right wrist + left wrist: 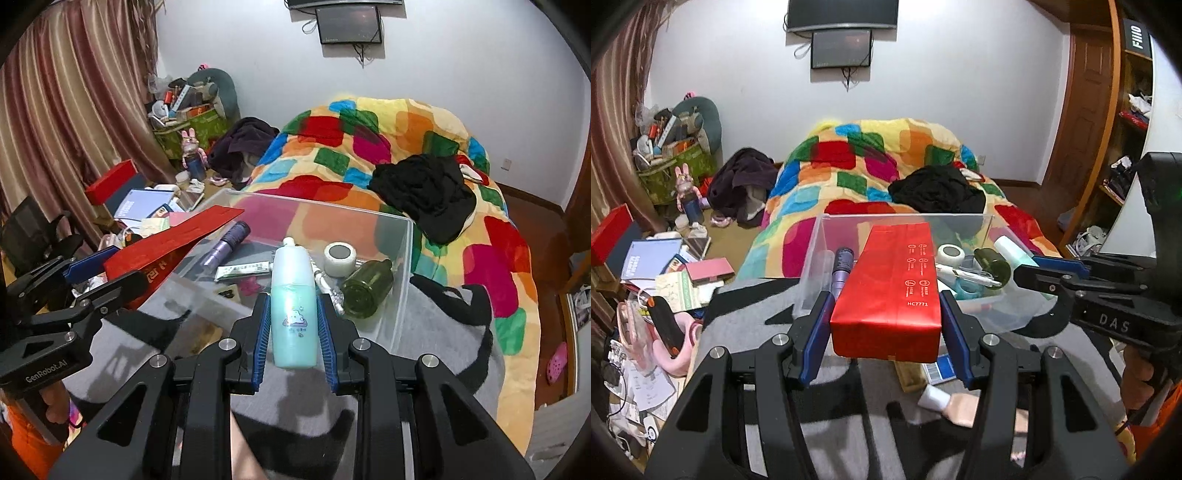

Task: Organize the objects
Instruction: 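Place the red pouch and mint-green bottle into the clear box, then grasp the beige foundation tube with the right gripper while the left grasps the braided rope keychain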

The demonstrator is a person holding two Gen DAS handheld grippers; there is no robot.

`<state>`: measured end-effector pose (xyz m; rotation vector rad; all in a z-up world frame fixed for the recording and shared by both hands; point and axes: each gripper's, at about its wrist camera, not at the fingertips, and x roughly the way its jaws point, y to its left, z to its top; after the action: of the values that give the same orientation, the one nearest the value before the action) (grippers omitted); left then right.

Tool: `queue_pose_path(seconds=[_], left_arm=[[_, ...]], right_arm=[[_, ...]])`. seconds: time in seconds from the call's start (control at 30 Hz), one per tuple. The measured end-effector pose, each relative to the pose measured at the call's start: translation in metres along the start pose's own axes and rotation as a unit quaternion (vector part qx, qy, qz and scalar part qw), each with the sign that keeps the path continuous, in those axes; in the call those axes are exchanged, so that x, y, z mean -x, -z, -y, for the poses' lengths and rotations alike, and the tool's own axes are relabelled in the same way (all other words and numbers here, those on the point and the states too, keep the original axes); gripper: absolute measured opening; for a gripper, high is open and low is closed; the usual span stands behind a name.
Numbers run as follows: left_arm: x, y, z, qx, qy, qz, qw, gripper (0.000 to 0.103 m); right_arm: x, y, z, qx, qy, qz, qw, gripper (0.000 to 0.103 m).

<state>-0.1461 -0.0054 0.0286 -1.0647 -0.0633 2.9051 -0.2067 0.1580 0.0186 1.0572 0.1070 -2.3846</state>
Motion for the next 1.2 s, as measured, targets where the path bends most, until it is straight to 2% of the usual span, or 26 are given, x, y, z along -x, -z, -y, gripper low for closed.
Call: queue_pose_path(seconds=[0.2,0.57,0.73,0.83,1.07,1.2], left_arm=[[-0.028,-0.010,0.000,0.006,0.028,-0.033,0.9991,0.056],[-0.050,-0.018,0.008,-0.004,0.018,-0.052,0.9985,0.056],[-0.046,-0.017,0.009,-0.006,0.020,-0.052,0.9984,0.057],[-0.038,-0.017,0.009,-0.004,0.022,-0.046,0.9987,0.057],[-0.012,-0.009,0.010,-0.011,0.014,-0.023,0.9996,0.064],[-0.004,0.005,0.009,-0.010,0.022,-0.027,0.9993,0.068]], right_arm=[[-0.025,-0.010,-0.001,0.014,0.010,-0.025,1.000,0.023],[-0.062,-0.013,-0.003,0.027,0.026,-0.068,0.997,0.023],[-0.059,-0.012,-0.003,0.026,0.027,-0.064,0.997,0.023],[-0.053,-0.011,-0.003,0.026,0.023,-0.061,0.998,0.026],[-0.022,-0.002,-0.004,0.028,0.014,-0.035,0.999,0.032],[-0.006,0.011,-0.004,0.029,0.002,-0.027,0.999,0.033]])
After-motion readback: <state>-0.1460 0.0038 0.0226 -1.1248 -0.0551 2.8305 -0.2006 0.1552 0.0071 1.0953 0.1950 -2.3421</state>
